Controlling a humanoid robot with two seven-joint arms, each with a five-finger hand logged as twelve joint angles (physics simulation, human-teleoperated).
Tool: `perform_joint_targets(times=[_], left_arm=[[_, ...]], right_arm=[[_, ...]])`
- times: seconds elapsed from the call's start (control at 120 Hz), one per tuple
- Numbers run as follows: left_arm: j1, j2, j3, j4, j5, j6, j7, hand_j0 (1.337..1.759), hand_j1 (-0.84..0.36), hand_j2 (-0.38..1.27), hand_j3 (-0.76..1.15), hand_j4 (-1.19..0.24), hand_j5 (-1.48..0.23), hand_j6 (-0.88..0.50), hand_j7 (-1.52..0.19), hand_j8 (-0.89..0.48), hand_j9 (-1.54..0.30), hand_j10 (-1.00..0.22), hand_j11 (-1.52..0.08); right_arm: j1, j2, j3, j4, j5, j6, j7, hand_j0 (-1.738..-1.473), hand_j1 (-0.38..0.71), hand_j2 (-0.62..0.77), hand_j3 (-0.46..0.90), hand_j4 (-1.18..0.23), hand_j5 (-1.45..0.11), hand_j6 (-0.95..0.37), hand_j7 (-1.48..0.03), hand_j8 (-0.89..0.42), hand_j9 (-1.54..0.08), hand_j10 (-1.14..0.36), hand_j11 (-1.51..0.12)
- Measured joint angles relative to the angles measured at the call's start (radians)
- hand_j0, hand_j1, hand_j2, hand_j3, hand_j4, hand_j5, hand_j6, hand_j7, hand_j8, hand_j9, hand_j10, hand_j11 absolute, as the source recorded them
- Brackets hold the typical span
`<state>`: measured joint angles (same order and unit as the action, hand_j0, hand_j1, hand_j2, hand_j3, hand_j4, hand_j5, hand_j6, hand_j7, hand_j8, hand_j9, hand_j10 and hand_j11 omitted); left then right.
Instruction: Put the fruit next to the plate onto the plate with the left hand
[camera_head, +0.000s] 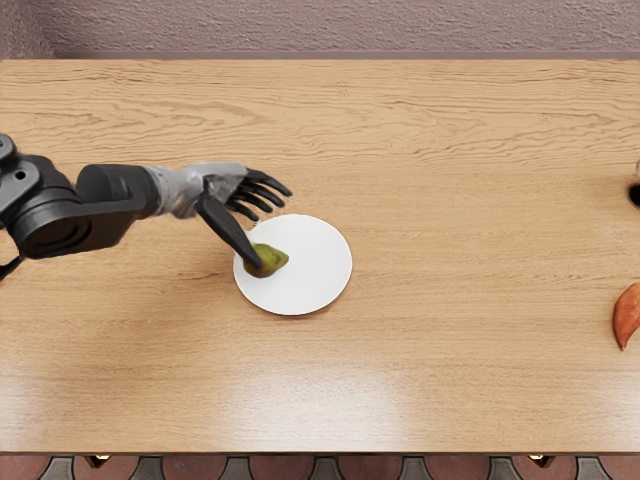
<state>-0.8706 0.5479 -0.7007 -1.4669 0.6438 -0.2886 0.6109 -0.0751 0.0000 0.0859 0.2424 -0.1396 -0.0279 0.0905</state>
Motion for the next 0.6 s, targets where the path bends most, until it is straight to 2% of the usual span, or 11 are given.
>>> perform_joint_targets(times=[0.092, 0.192, 0.242, 0.283, 0.317, 0.492, 0.6], left_arm=[[0.017, 0.030, -0.097, 0.048, -0.185, -0.181, 0.000, 1.658, 0.18, 0.11, 0.00, -0.17, -0.23, -0.16, -0.22, -0.12, -0.22, -0.14, -0.22], [0.023, 0.087, -0.149, 0.133, -0.420, -0.268, 0.000, 1.658, 0.24, 0.07, 0.00, -0.10, -0.14, -0.10, -0.14, -0.08, -0.14, -0.09, -0.14], [0.059, 0.091, -0.161, 0.185, -0.519, -0.289, 0.000, 1.658, 0.26, 0.05, 0.00, -0.08, -0.11, -0.08, -0.11, -0.06, -0.11, -0.07, -0.11], [0.116, 0.097, -0.169, 0.222, -0.596, -0.300, 0.000, 1.658, 0.28, 0.04, 0.00, -0.07, -0.09, -0.06, -0.09, -0.05, -0.09, -0.06, -0.09], [0.127, 0.115, -0.174, 0.244, -0.647, -0.306, 0.000, 1.658, 0.29, 0.04, 0.00, -0.06, -0.08, -0.06, -0.08, -0.04, -0.08, -0.05, -0.08], [0.160, 0.276, -0.184, 0.310, -0.760, -0.320, 0.000, 1.658, 0.32, 0.02, 0.00, -0.03, -0.03, -0.02, -0.03, -0.02, -0.03, -0.02, -0.03], [0.163, 0.304, -0.185, 0.357, -0.778, -0.322, 0.000, 1.658, 0.33, 0.01, 0.00, -0.01, -0.02, -0.01, -0.02, -0.01, -0.02, -0.01, -0.02]], right_arm=[[0.000, 0.000, 0.000, 0.000, 0.000, 0.000, 0.000, -1.658, -0.33, 0.00, 0.00, -0.02, -0.02, -0.01, -0.02, -0.01, -0.02, -0.01, -0.02], [0.000, 0.000, 0.000, 0.000, 0.000, 0.000, 0.000, -1.658, -0.33, 0.00, 0.00, -0.02, -0.02, -0.01, -0.02, -0.01, -0.02, -0.01, -0.02], [0.000, 0.000, 0.000, 0.000, 0.000, 0.000, 0.000, -1.658, -0.33, 0.00, 0.00, -0.02, -0.02, -0.01, -0.02, -0.01, -0.02, -0.01, -0.02], [0.000, 0.000, 0.000, 0.000, 0.000, 0.000, 0.000, -1.658, -0.33, 0.00, 0.00, -0.02, -0.02, -0.01, -0.02, -0.01, -0.02, -0.01, -0.02], [0.000, 0.000, 0.000, 0.000, 0.000, 0.000, 0.000, -1.658, -0.33, 0.00, 0.00, -0.02, -0.02, -0.01, -0.02, -0.01, -0.02, -0.01, -0.02], [0.000, 0.000, 0.000, 0.000, 0.000, 0.000, 0.000, -1.658, -0.33, 0.00, 0.00, -0.02, -0.02, -0.01, -0.02, -0.01, -0.02, -0.01, -0.02], [0.000, 0.000, 0.000, 0.000, 0.000, 0.000, 0.000, -1.658, -0.33, 0.00, 0.00, -0.02, -0.02, -0.01, -0.02, -0.01, -0.02, -0.01, -0.02]])
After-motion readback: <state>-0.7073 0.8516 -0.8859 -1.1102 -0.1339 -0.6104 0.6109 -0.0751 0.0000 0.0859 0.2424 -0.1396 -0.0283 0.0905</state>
